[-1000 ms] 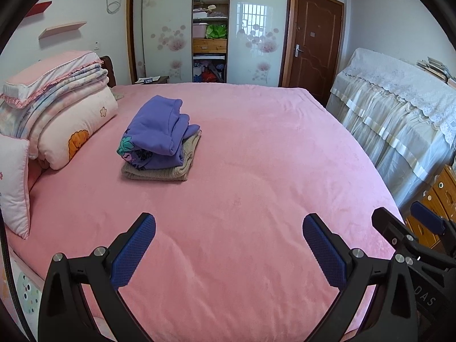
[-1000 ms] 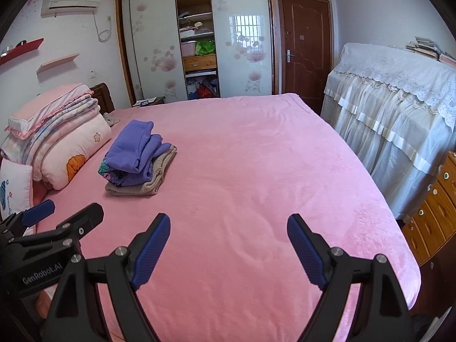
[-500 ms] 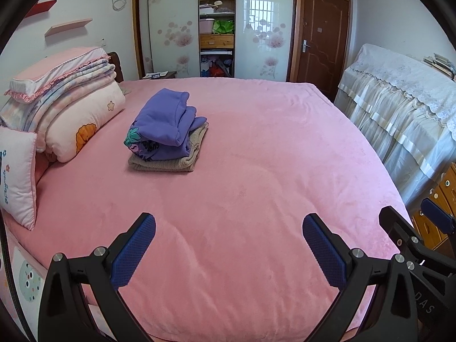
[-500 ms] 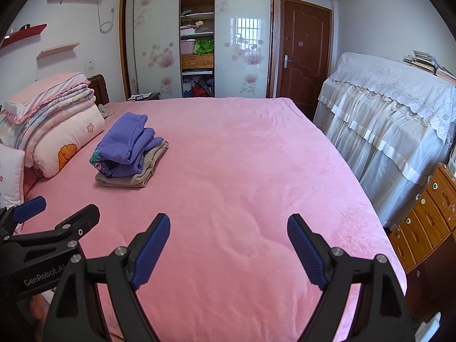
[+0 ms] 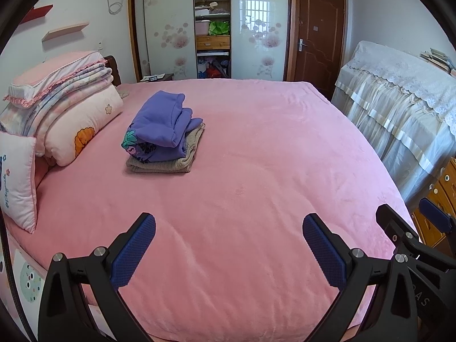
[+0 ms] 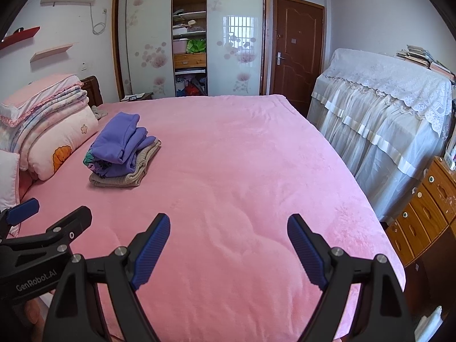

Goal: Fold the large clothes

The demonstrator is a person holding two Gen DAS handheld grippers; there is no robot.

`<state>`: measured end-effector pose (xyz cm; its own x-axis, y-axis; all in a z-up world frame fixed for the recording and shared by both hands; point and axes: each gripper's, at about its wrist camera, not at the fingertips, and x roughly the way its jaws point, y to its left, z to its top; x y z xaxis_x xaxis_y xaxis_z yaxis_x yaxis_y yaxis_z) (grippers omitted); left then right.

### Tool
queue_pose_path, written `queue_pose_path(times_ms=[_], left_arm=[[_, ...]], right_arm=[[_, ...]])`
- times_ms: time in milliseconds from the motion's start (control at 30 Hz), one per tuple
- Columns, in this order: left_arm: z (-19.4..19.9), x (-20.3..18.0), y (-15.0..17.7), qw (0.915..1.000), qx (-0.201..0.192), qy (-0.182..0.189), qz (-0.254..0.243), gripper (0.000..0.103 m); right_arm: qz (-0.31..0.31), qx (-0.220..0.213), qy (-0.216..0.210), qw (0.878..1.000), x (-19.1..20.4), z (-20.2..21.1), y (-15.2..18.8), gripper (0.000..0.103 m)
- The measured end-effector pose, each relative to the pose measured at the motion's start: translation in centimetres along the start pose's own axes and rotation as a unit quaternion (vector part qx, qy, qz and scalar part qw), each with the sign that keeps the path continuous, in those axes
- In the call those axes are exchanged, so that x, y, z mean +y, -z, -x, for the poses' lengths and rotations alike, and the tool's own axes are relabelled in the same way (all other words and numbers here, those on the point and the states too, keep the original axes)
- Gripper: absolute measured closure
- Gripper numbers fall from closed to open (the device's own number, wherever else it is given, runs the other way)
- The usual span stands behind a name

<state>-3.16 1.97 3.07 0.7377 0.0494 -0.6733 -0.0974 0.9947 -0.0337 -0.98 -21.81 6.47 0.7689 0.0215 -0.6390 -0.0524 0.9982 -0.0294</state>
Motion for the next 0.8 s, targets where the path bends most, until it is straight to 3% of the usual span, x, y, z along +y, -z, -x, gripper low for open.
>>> queue_pose_path(times_ms=[800], left_arm=[[-0.73,0.22,0.14,0.9997,0.009,0.021,-0.009,0.000]], right_arm=[[-0.006,-0.001,0.010,1.000,-0.77,-0.11,0.35,0.018]])
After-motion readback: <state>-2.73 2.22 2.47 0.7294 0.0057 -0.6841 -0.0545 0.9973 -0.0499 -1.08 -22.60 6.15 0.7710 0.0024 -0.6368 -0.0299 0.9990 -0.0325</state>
